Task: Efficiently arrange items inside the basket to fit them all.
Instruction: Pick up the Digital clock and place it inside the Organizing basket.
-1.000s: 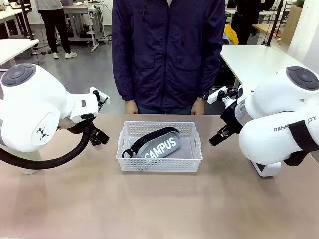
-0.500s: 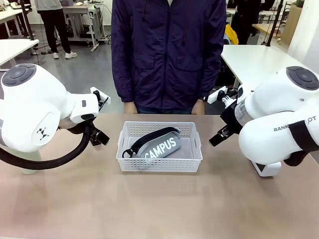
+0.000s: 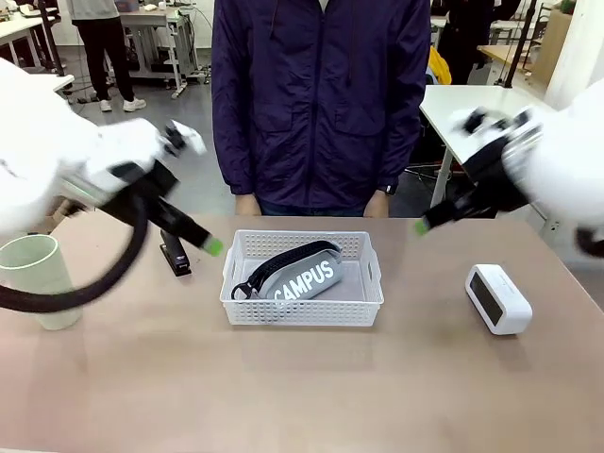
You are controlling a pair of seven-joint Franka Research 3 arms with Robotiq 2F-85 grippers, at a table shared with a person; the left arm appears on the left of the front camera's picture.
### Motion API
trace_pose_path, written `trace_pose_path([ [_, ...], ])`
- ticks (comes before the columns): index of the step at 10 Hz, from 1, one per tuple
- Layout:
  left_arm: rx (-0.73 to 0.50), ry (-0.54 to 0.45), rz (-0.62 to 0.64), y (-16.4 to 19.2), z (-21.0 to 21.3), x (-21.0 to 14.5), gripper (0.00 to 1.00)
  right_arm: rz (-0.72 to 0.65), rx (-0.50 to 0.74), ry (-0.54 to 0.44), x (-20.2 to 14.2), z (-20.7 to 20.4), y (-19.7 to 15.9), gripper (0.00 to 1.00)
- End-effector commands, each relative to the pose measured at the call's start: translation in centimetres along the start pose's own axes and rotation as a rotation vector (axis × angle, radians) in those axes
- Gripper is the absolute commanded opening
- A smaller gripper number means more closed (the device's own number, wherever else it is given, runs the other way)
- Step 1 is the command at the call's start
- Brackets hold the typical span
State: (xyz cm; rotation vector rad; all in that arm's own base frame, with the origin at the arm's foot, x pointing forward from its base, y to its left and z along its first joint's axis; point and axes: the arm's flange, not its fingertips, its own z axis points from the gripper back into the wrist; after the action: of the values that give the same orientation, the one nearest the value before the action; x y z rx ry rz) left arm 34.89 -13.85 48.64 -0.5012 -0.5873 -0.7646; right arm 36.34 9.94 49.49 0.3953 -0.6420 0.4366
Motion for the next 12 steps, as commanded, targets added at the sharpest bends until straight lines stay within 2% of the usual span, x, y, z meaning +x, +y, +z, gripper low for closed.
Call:
trace_pose_path([
  [1,-0.087,-0.192,0.132,1.4,9.1,-9.5,1.0,-0.147,0.28,-0.216,-9.8,7.4,-4.1,1.0],
  [3,-0.187,-0.416,0.357,6.9,16.3,-15.6,1.0,-0.476,0.469,-0.335,-15.5,12.4,-11.5,1.0],
  [4,-0.206,-0.473,0.471,10.3,18.4,-19.0,1.0,-0.539,0.502,-0.365,-18.9,13.9,-14.7,1.0],
  [5,-0.251,-0.512,0.554,13.1,19.2,-21.9,1.0,-0.593,0.565,-0.382,-22.8,14.7,-18.1,1.0],
  [6,-0.302,-0.585,0.637,15.1,19.2,-25.0,1.0,-0.744,0.573,-0.435,-27.3,15.1,-21.7,1.0],
  [7,-0.34,-0.671,0.691,16.0,18.8,-27.1,1.0,-0.864,0.582,-0.491,-30.3,14.7,-23.7,1.0],
  [8,-0.334,-0.701,0.714,15.9,18.1,-27.4,1.0,-0.925,0.538,-0.529,-31.4,14.2,-24.0,1.0],
  [9,-0.27,-0.686,0.674,15.6,17.5,-26.1,1.0,-0.775,0.599,-0.485,-26.6,18.4,-24.0,1.0],
  [10,-0.305,-0.66,0.729,16.8,21.1,-29.7,1.0,-0.775,0.599,-0.485,-26.6,18.4,-24.0,1.0],
  [12,-0.305,-0.66,0.729,16.8,21.1,-29.7,1.0,-0.775,0.599,-0.485,-26.6,18.4,-24.0,1.0],
])
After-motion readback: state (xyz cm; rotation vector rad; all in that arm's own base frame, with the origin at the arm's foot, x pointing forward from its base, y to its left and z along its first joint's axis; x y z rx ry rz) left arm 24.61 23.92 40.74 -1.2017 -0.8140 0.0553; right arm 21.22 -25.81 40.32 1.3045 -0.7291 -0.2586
